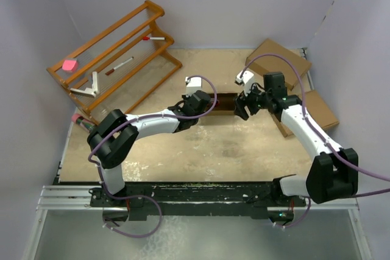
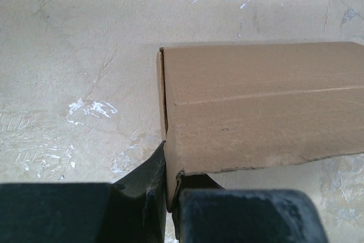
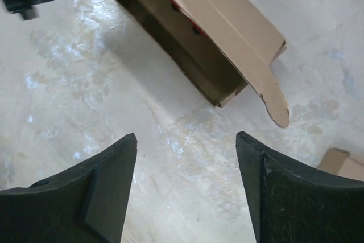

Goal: Fold the paper box

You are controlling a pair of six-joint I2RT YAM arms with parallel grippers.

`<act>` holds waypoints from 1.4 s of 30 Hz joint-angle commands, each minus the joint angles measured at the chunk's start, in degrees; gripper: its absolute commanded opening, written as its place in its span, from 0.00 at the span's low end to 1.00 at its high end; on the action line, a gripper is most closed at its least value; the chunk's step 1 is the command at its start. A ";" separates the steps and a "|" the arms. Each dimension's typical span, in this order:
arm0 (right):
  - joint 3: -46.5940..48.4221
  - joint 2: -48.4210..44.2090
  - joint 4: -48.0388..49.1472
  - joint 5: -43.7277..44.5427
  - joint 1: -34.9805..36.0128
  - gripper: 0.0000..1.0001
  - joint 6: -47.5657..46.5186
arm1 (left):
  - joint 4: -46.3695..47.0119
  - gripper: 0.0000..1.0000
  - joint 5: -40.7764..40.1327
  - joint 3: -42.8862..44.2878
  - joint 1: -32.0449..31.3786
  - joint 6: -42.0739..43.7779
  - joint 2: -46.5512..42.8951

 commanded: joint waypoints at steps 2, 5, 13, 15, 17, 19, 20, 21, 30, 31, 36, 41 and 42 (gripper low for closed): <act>8.31 -3.51 -14.82 -10.76 -0.18 0.74 -18.38 | 0.54 0.08 -0.02 0.07 -0.40 -0.57 -1.90; 10.19 -5.69 -14.28 -12.99 -0.13 0.79 -24.47 | 0.88 0.08 0.06 0.15 -0.49 -0.48 -1.74; 11.41 -0.96 -3.11 -17.61 0.42 0.99 -39.04 | 0.81 0.08 0.19 0.33 -0.61 -0.66 -1.46; 12.99 2.05 -2.16 -16.49 0.73 0.98 -39.74 | 0.78 0.08 0.26 0.33 -0.66 -0.66 -1.50; 13.50 4.35 -1.23 -14.82 1.33 0.95 -40.39 | 0.75 0.09 0.35 0.33 -0.66 -0.66 -1.57; 13.14 5.66 0.43 -12.59 2.13 0.88 -40.37 | 0.76 0.09 0.37 0.41 -0.66 -0.66 -1.57; 12.93 6.15 0.75 -11.71 2.42 0.85 -40.61 | 0.78 0.09 0.43 0.46 -0.66 -0.54 -1.59; 12.63 6.45 1.02 -11.28 2.71 0.82 -41.06 | 0.79 0.09 0.52 0.57 -0.66 -0.43 -1.63; 8.85 6.37 3.91 -6.67 4.22 0.40 -46.78 | 0.58 0.11 1.03 0.43 -0.66 -0.48 -1.98; 8.21 6.25 4.28 -6.26 4.26 0.37 -47.14 | 0.58 0.11 1.05 0.40 -0.66 -0.48 -2.14; 7.18 6.20 3.93 -5.38 4.27 0.23 -48.77 | 0.45 0.13 1.41 0.17 -0.66 -0.48 -3.00; 6.28 5.67 3.81 -5.13 4.27 0.12 -49.27 | 0.08 0.20 2.82 -1.06 -0.66 -1.03 -5.44; 6.26 5.73 3.63 -5.08 4.27 0.09 -49.32 | 0.30 0.22 3.37 -1.58 -0.66 -1.21 -6.36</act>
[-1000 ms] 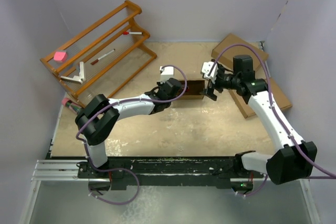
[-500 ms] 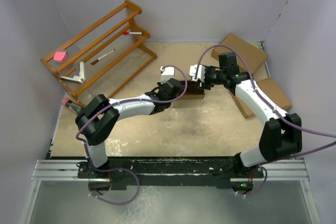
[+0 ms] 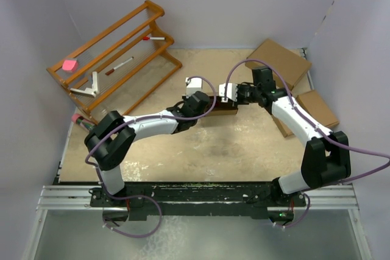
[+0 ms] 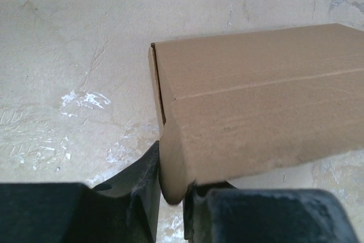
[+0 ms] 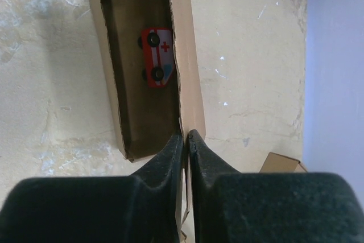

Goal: Fold the paper box

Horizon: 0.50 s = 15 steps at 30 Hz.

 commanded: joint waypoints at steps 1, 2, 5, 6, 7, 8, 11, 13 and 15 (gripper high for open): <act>-0.41 -2.05 0.91 0.34 0.23 0.07 -1.63 | 1.19 0.25 1.84 -1.71 -0.23 -1.25 -6.44; -0.43 -1.95 0.70 0.37 0.23 0.06 -1.62 | 1.20 0.27 2.12 -2.20 -0.25 -1.38 -7.30; -0.79 -1.94 0.17 0.39 0.23 0.03 -1.66 | 0.62 0.32 3.91 -3.73 -0.24 -1.26 -10.15; -0.95 -1.94 0.01 0.32 0.23 0.02 -1.65 | 0.21 0.33 4.87 -4.30 -0.25 -1.07 -11.27; -1.13 -1.98 -0.18 0.33 0.23 0.02 -1.59 | -0.37 0.34 5.83 -4.98 -0.25 -1.00 -12.50; -1.38 -1.98 -0.37 0.23 0.23 0.02 -1.61 | -0.78 0.35 7.04 -5.77 -0.25 -0.95 -13.99; -2.24 -2.18 -0.42 -0.23 0.23 0.01 -1.35 | -0.85 0.36 12.40 -9.60 -0.25 1.80 -19.94; -3.12 -2.29 -0.03 -0.69 0.23 0.01 -0.85 | 1.30 0.37 16.62 -13.22 -0.25 4.57 -24.27; -3.42 -2.45 0.40 -1.49 0.23 0.01 -0.29 | 4.51 0.45 19.01 -16.96 -0.19 6.04 -28.82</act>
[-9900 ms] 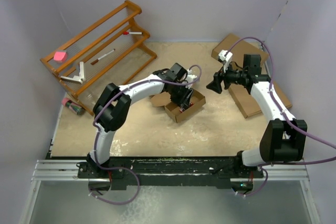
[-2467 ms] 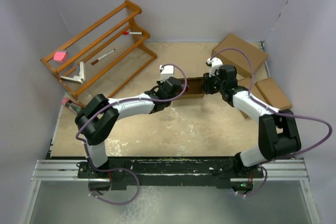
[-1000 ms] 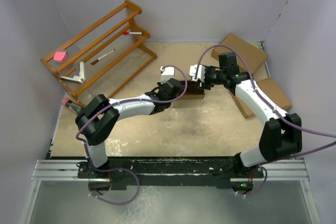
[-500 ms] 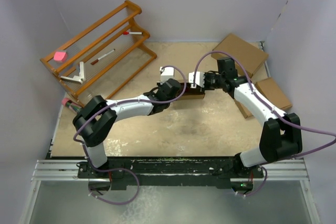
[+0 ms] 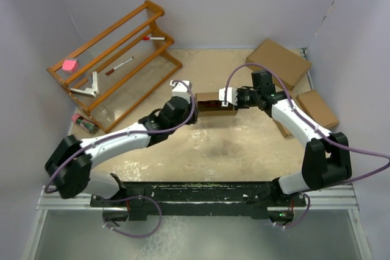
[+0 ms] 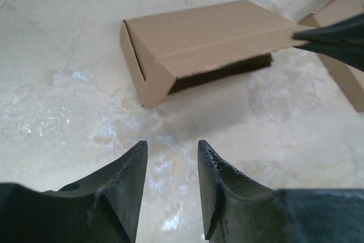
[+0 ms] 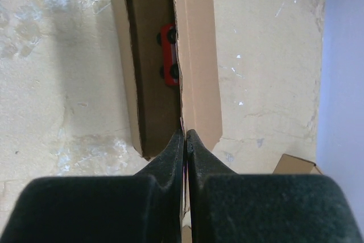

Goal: Fold the paper box

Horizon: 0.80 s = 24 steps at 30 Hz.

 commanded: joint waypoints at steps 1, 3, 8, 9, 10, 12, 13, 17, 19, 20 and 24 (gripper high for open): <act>-2.72 -1.77 0.47 -1.63 0.21 0.01 0.63 | 7.23 0.50 8.47 -6.91 -0.12 5.03 -10.39; -3.83 -1.77 0.53 -1.95 0.21 0.01 0.78 | 11.53 0.57 9.39 -9.79 0.33 5.68 -13.36; -5.85 -1.12 0.83 -2.32 0.21 0.01 1.01 | 14.02 0.61 17.22 -10.38 5.38 3.29 -14.21; -6.00 -1.01 0.96 -2.34 0.21 0.01 1.19 | 14.61 0.61 18.61 -10.39 6.32 2.58 -13.97; -6.20 -0.98 1.08 -2.31 0.21 0.01 1.40 | 15.21 0.61 19.64 -10.54 7.29 1.81 -13.65; -6.16 -1.10 1.18 -2.53 0.21 0.02 2.12 | 16.61 0.61 21.75 -10.65 8.90 0.67 -12.90; -5.97 -1.19 1.23 -2.73 0.21 0.02 2.64 | 17.18 0.61 22.60 -10.47 9.76 0.14 -12.40; -4.32 -1.75 0.78 -4.75 0.21 0.03 4.96 | 17.38 0.61 26.36 -7.70 12.92 -0.34 -9.41; -3.13 -1.62 1.05 -5.30 0.21 0.03 7.12 | 16.65 0.61 28.04 -5.43 13.78 0.33 -7.37; -2.23 -1.27 0.93 -5.52 0.21 0.02 8.19 | 16.22 0.61 28.90 -4.30 14.26 0.49 -6.41; 0.71 0.21 -0.39 -5.89 0.21 0.03 9.70 | 16.05 0.61 31.78 -1.92 17.20 -1.06 -1.90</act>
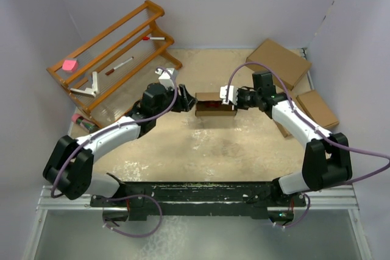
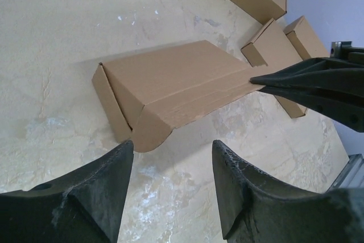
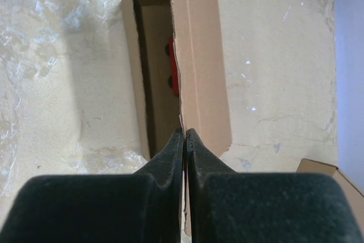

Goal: Fold the paper box

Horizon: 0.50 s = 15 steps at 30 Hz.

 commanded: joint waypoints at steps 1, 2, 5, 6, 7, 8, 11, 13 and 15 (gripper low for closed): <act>3.46 1.19 -2.87 -2.56 0.18 0.04 4.45 | 2.54 0.60 5.45 4.42 3.38 -2.11 3.69; 3.14 1.30 -3.02 -2.46 0.19 0.04 4.49 | 2.34 0.60 5.72 4.73 4.33 -2.68 4.64; 2.32 1.28 -4.05 -2.44 0.19 0.09 4.77 | 2.53 0.60 7.24 5.39 6.48 -4.07 6.93; 2.11 1.14 -4.28 -2.53 0.19 0.14 4.56 | 2.50 0.60 8.25 5.94 6.81 -4.25 7.78; 2.03 0.95 -4.46 -2.58 0.23 0.19 4.47 | 2.28 0.60 9.20 6.91 7.04 -4.33 8.85; 2.04 0.79 -4.79 -2.70 0.19 0.24 4.35 | 1.83 0.60 10.06 7.81 7.12 -4.30 9.82; 2.70 -0.28 -7.61 -4.66 0.19 0.40 4.89 | 0.78 0.60 11.52 9.85 7.12 -4.46 11.93; 3.51 -1.58 -8.53 -5.34 0.14 0.50 5.73 | 0.79 0.61 11.82 10.48 7.38 -4.74 12.44; 4.24 -3.21 -9.56 -6.25 0.10 0.60 6.01 | 0.72 0.61 12.33 11.02 7.70 -5.31 12.99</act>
